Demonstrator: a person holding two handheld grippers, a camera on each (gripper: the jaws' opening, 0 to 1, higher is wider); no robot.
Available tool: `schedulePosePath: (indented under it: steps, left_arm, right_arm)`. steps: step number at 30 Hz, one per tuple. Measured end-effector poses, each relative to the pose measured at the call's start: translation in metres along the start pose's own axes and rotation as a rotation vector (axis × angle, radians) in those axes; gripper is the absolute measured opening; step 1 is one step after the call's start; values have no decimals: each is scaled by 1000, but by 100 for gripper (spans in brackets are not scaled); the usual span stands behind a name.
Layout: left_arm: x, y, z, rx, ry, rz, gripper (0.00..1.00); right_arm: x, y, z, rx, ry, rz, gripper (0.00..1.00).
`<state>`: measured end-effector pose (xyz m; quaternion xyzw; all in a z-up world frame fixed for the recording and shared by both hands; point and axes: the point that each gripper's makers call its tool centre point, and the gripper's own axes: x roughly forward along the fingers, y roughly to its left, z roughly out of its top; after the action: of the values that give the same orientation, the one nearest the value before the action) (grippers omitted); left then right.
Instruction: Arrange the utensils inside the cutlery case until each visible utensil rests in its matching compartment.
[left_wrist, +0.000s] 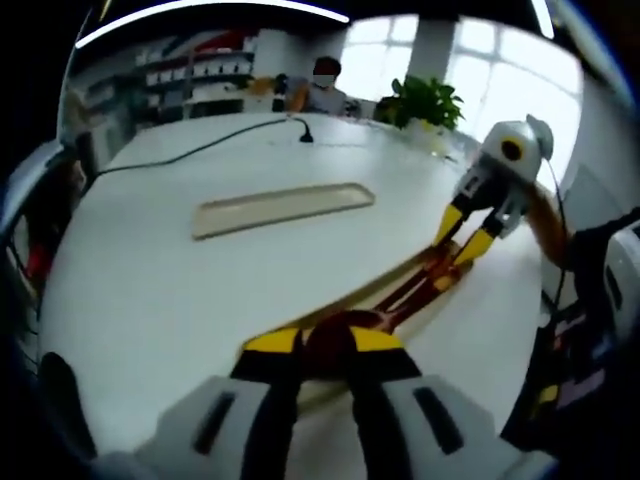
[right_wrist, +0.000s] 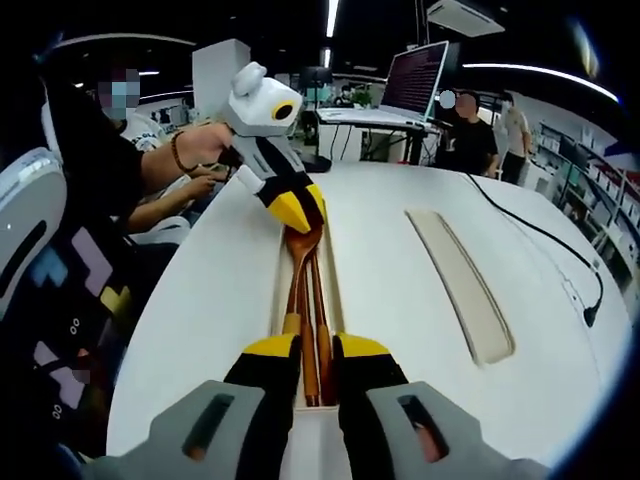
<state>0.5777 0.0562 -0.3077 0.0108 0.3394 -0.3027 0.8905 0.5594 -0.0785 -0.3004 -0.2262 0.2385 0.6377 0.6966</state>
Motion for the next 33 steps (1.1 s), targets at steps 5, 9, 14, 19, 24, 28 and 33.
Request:
schedulePosePath:
  steps: [5,9,14,19,24,28,33]
  left_arm:
    - [-7,-1,6,-9,-27,-7,19]
    - [-11,-1,19,-28,-59,-27,19]
    - [-17,9,39,-7,-98,-2,19]
    - [-17,20,61,0,-149,22,19]
    - [-13,32,79,4,-189,47,20]
    - [-6,45,89,-16,-221,66,23]
    - [7,65,102,-47,-266,117,26]
  right_arm:
    - [-4,-4,4,6,-26,-14,13]
    - [-11,-12,19,-7,-81,-48,12]
    - [-25,-24,36,14,-139,-85,12]
    - [-39,-37,46,54,-192,-113,12]
    - [-45,-50,44,105,-210,-139,12]
    - [-47,-61,37,155,-222,-159,12]
    - [-52,-78,25,215,-228,-207,12]
